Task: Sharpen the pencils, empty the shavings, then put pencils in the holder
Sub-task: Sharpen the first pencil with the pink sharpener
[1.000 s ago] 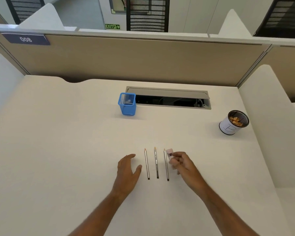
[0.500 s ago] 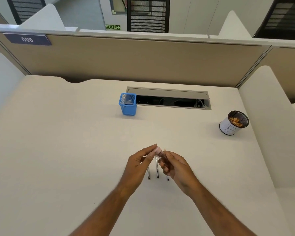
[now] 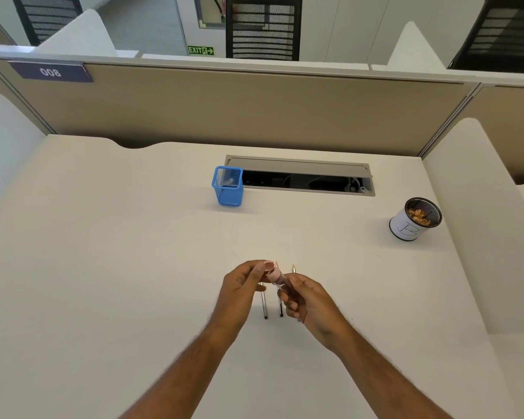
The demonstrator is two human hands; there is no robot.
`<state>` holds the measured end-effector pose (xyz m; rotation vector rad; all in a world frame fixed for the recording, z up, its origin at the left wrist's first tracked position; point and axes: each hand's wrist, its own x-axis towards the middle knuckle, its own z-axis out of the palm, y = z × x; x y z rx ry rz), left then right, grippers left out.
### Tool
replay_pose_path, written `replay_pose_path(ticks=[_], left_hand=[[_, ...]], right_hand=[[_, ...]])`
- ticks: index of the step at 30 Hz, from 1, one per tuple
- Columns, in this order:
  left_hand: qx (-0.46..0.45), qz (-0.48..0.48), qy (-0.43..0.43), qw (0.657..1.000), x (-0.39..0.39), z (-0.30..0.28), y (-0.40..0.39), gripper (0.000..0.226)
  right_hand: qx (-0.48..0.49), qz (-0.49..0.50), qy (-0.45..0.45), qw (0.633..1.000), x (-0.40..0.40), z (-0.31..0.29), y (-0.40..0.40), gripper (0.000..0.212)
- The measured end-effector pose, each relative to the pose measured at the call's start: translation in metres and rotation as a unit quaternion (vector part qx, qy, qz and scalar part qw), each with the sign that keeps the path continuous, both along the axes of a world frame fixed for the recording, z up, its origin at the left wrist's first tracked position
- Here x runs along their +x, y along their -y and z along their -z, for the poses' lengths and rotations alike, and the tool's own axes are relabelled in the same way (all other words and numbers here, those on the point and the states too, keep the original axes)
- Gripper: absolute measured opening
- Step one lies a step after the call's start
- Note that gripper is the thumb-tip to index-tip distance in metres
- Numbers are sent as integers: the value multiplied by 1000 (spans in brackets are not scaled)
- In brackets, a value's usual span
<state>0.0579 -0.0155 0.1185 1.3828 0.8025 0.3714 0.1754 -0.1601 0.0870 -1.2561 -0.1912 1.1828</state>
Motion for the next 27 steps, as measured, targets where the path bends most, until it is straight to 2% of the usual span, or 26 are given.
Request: replay_pose_path(ticks=[3,6,12,15,18,20,22,23,25,27], left_hand=[[-66,-6,2,998,2,0,0,29],[-100,19,13,995,1,3,1,42],[-70,138,6,988,-1,6,9,37],[-45,134,-7,990,0,10,10,28],[-50,105,-5,993,2,12,7,29],[-52,82,1,995,3,13,3,27],[-48,67,2,997,3,17,-3,26],[-44,61,-3,997,3,17,-6,27],[-35,48,-14,998,1,18,-11,28],[-21,40,-21,999,-2,22,-15,26]], right_hand=[[-4,-17,4,1000,2,0,0,42],[5,-13,-30,999,4,1,-2,44],[62,14,-190,980,2,3,-2,29],[76,25,-236,968,-2,8,0,39],[57,18,-226,972,0,14,0,43],[-14,18,-171,985,6,18,3,48],[-127,-2,-27,992,12,25,8,42],[-183,-27,67,980,14,28,10,37],[-270,-71,237,930,19,37,16,30],[-325,-99,352,872,22,45,23,33]])
